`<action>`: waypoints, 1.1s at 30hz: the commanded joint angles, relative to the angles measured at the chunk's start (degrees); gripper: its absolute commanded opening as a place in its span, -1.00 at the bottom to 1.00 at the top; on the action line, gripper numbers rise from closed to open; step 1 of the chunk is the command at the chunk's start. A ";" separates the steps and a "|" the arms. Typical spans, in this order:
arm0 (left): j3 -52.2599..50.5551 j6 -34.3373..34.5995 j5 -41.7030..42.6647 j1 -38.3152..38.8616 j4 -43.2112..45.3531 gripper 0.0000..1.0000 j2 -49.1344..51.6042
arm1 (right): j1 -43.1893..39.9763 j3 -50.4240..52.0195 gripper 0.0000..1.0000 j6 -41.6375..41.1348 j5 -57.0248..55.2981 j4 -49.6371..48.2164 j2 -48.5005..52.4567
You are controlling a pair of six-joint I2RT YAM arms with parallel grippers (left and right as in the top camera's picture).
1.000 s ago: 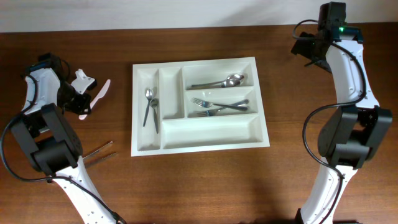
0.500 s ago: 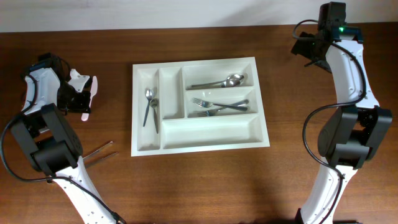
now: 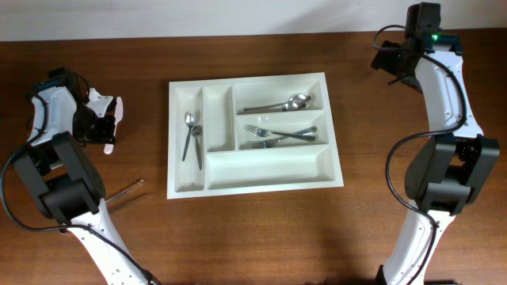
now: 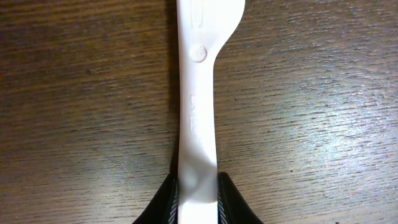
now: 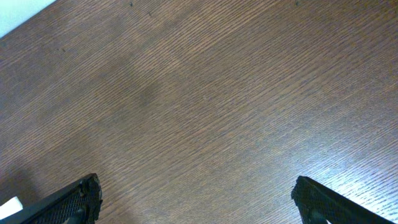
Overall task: Pack container
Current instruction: 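Lift the white knife and carry it over the tray's narrow middle compartment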
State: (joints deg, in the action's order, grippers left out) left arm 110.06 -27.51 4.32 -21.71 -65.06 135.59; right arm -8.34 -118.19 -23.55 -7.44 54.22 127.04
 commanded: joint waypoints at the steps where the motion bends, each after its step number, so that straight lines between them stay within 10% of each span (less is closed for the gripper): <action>1: 1.40 0.94 0.44 -0.04 -0.37 -0.96 -0.31 | -0.02 -0.92 0.98 -0.11 -0.11 0.00 0.74; 19: 15.52 1.38 0.46 6.14 -6.25 -0.96 -0.42 | -0.02 -0.92 0.98 -0.11 -0.11 0.00 0.74; 33: 20.02 20.46 0.90 20.65 -16.02 -0.96 -0.42 | -0.02 -0.92 0.98 -0.11 -0.11 0.00 0.74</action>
State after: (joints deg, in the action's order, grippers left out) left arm 128.70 -14.22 4.36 -3.42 -80.07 135.59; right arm -8.34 -118.19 -23.57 -7.44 54.22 127.04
